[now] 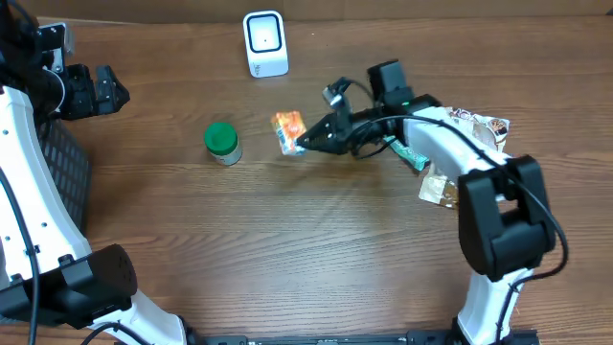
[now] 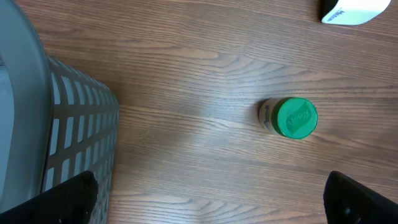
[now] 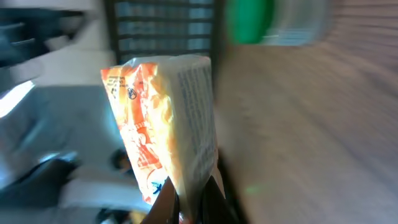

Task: Scan the item barcode
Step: 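Grasp the orange box with the right gripper and lift it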

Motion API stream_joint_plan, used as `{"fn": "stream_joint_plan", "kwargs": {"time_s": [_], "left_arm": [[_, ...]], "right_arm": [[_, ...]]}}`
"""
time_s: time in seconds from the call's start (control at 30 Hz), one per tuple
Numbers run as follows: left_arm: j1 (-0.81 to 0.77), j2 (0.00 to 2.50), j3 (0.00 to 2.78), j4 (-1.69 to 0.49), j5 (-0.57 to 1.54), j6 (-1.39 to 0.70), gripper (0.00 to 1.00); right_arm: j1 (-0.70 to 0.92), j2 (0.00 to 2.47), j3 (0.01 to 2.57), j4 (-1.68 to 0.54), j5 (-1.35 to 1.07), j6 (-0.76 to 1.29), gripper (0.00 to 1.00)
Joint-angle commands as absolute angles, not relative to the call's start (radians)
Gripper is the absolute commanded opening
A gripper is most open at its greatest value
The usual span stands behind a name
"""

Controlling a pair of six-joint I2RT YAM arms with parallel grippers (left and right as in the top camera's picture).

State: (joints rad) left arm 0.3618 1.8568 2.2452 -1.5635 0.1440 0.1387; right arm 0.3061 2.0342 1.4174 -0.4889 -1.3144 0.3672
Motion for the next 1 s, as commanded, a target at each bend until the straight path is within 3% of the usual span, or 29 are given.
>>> {"fn": "stream_joint_plan", "kwargs": {"time_s": [0.0,0.3,0.67,0.83,0.97], "left_arm": [[0.360,1.844,2.262,-1.562,0.141,0.157,1.00],[0.360,1.844,2.262,-1.562,0.141,0.157,1.00],[0.360,1.844,2.262,-1.562,0.141,0.157,0.99],[0.360,1.844,2.262,-1.562,0.141,0.157,1.00],[0.360,1.844,2.262,-1.562,0.141,0.157,1.00]], "right_arm": [[0.287,2.009,1.422,-0.487,-1.566,0.371,0.04],[0.287,2.009,1.422,-0.488,-1.570,0.492,0.04],[0.287,2.009,1.422,-0.481,-1.566,0.501,0.04],[0.287,2.009,1.422,-0.523,-1.282,0.498,0.04],[0.287,2.009,1.446,-0.746,-0.971,0.380,0.04]]}}
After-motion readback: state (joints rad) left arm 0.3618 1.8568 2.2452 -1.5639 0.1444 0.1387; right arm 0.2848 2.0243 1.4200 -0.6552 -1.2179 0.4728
